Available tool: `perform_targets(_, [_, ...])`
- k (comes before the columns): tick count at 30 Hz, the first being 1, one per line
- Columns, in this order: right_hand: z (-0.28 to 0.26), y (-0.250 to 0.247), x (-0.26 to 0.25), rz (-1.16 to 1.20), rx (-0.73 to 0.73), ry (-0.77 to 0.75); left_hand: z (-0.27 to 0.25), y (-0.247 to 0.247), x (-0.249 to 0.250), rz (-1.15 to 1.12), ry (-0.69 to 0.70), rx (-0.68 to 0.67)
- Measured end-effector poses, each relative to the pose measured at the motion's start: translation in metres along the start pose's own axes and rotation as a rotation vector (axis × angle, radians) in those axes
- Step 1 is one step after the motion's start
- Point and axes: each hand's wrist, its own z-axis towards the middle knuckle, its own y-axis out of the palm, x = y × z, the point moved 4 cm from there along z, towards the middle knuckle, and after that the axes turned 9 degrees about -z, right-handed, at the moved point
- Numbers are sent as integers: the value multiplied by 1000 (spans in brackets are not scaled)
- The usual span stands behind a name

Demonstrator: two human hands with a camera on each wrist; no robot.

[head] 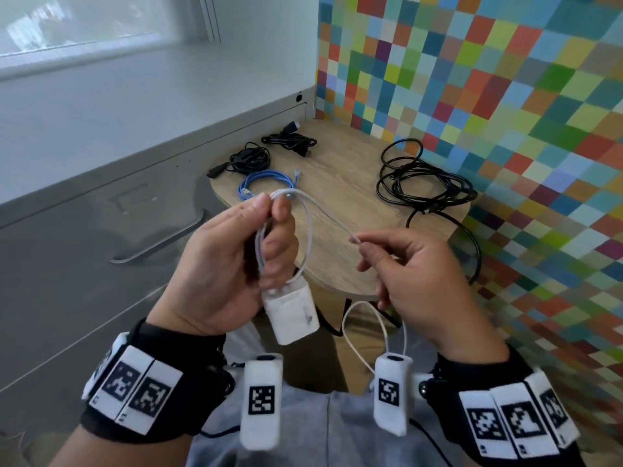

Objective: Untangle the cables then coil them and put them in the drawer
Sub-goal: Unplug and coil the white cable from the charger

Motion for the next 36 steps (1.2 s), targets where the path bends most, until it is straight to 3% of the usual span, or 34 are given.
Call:
perform_targets(3, [-2, 16, -5, -232, -86, -28, 3, 8, -5, 288, 139, 119])
perform_targets(9, [-14, 38, -30, -704, -250, -197, 2, 16, -23, 1387, 320, 73])
perform_targets(13, [-18, 41, -31, -612, -240, -239, 4, 12, -27, 1685, 367, 41])
perform_targets(16, [-16, 25, -30, -432, -156, -207, 4, 6, -22, 1788, 275, 21])
perform_targets(19, [-13, 2, -28, -332, -78, -169, 2, -5, -18, 1606, -15, 22])
perform_targets(22, [-12, -10, -27, -237, 11, -208, -1, -9, -17, 1118, -252, -3])
perform_targets(26, [-12, -14, -27, -132, 87, -252, -1, -11, -12, 745, -186, 5])
perform_targets(32, [0, -26, -7, 16, 186, -150, -4, -11, -2, 310, -81, 32])
perform_targets(36, [2, -13, -2, -46, 173, -132, -2, -6, -7, 81, -92, -27])
